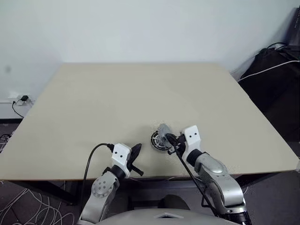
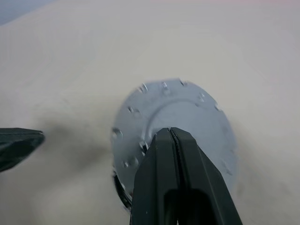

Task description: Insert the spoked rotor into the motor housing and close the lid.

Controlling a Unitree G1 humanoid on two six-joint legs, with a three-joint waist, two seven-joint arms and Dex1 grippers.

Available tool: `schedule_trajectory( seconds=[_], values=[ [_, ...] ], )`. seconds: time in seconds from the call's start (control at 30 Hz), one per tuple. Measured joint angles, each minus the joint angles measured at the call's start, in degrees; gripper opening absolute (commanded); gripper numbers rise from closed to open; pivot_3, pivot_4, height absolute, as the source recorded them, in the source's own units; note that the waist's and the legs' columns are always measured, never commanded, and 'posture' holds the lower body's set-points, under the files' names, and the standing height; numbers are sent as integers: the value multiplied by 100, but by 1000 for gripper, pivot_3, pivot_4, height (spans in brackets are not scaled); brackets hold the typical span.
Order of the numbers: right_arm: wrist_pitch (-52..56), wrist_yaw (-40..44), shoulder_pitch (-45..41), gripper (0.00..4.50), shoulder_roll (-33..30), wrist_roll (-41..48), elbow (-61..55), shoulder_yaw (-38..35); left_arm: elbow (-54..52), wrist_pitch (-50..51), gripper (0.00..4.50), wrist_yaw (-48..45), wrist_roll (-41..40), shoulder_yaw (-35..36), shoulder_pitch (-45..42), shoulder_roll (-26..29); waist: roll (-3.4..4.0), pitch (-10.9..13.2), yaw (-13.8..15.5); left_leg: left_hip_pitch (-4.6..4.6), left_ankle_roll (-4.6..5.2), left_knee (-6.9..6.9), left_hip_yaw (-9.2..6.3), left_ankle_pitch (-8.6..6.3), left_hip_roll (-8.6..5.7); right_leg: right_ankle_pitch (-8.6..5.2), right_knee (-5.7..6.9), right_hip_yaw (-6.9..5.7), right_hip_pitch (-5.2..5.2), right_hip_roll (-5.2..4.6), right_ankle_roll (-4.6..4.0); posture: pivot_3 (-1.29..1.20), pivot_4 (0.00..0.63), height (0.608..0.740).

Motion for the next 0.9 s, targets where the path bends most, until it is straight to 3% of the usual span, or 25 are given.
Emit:
schedule_trajectory(
  seconds=[0.3,0.5,0.6,0.9],
  values=[
    [-376,-142,-471,33,144,-161,1238,387,0,2,0,12,4,15,-7,4,1,-3,-12,-1,0,-5,0,0,-1,-1,-3,0,-2,-2,-4,0,0,740],
    [-515,-128,-578,33,82,-211,1372,468,0,-1,0,13,3,52,-7,26,-1,-7,-6,-1,-1,-5,1,0,-1,0,-3,-2,-2,-6,-4,0,0,740],
    [-533,214,-441,584,-291,-193,982,687,20,-19,0,12,3,92,-1,33,6,0,0,-5,0,-5,1,0,-1,0,-4,-2,-6,-7,-4,0,0,740],
    [-1111,800,-845,3541,-1146,-701,1148,1215,39,1,0,38,8,23,3,-3,-4,1,13,-3,0,-2,2,0,-2,0,-4,-6,-3,-7,-4,0,0,740]
  ],
)
